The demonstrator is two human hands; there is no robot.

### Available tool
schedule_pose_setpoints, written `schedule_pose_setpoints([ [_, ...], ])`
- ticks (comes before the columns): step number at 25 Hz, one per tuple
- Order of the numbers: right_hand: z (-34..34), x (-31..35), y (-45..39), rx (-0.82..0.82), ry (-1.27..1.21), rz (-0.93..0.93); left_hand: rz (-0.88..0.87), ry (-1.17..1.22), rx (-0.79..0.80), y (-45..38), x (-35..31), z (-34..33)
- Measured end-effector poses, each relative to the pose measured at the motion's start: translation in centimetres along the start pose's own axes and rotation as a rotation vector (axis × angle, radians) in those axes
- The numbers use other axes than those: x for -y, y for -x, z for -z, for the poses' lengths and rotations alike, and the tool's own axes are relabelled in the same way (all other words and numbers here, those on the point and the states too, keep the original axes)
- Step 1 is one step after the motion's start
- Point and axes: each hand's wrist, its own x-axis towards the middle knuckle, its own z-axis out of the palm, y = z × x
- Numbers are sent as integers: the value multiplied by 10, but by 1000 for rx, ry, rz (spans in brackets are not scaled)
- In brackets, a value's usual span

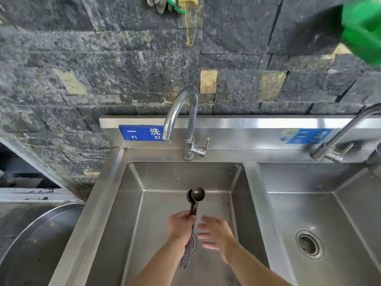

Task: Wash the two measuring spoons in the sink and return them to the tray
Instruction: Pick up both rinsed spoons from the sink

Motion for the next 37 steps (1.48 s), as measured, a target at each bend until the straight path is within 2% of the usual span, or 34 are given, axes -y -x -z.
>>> schedule_pose_setpoints([
  [3,18,-2,29,54,-137,82,-51,-67,22,19,-11,-13],
  [12,50,7,67,-60,-183,134,-73,7,177,57,-30,-40],
  [15,44,8,67,-170,-177,179,-91,-65,207,57,-30,-36],
  [19,25,9,75,-431,105,283,-79,-91,211,54,-28,-14],
  [21,18,2,83,-538,296,269,-185,-247,168,54,-26,0],
  [24,12,-13,95,-694,548,266,-399,-605,68,62,-26,25],
  [28,4,-35,114,-844,677,238,-526,-763,83,71,-19,36],
  [32,12,-62,142,-948,807,186,-684,-1027,106,93,-12,21],
  [35,24,-91,166,-1002,750,135,-793,-1048,179,112,-2,3],
  [37,37,-113,183,-1058,506,79,-801,-944,311,128,5,-17],
])
